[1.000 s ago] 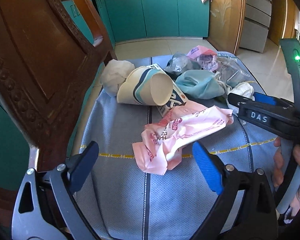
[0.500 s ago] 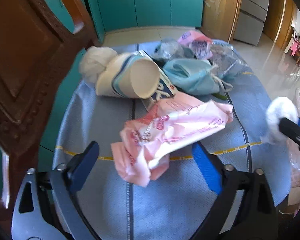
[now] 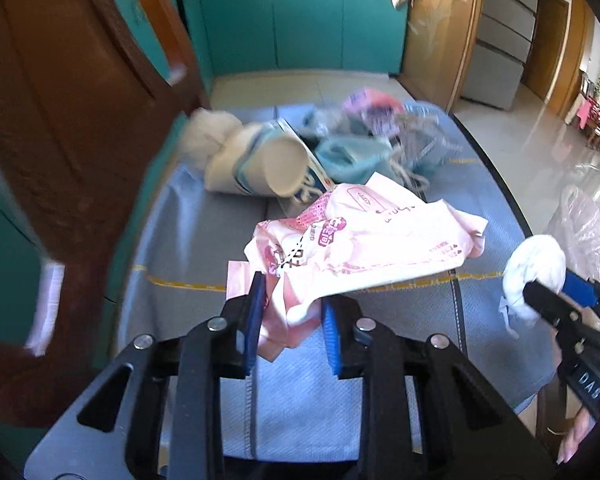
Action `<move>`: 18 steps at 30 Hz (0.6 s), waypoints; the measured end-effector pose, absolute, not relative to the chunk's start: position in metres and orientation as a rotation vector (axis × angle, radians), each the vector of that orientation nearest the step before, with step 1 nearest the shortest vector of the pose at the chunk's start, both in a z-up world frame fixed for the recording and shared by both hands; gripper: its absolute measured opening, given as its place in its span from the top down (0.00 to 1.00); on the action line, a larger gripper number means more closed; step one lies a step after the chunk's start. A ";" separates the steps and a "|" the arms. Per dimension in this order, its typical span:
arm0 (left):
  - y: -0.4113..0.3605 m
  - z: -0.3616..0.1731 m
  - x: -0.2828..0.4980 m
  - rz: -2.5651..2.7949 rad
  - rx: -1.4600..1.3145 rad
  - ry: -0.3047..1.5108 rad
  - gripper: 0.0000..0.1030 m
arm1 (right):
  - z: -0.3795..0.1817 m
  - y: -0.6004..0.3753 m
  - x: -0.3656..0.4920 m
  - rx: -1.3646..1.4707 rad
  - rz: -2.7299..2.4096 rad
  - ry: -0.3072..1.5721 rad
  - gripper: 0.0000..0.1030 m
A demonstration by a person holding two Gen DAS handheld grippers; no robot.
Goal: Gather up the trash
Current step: 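Carry tissue and pink wrapper over the wastebasket and open both tools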
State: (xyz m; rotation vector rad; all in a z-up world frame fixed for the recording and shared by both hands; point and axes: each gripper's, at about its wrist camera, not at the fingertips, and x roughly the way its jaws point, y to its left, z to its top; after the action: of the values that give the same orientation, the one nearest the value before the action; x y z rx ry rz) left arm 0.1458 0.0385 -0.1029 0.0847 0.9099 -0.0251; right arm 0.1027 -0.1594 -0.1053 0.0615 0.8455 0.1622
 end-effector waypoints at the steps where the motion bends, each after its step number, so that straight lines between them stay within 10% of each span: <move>1: 0.039 -0.099 0.142 -0.017 0.091 0.899 0.73 | -0.105 -0.156 0.101 0.058 0.170 0.845 0.57; 18: 0.041 -0.088 0.114 0.011 0.128 0.871 0.73 | -0.111 -0.136 0.095 0.028 0.187 0.855 0.57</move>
State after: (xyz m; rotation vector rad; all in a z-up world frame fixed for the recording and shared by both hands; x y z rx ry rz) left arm 0.1139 0.0413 -0.0883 0.1280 0.8710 0.0107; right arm 0.0954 -0.1364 -0.1110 0.0283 0.8553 0.1873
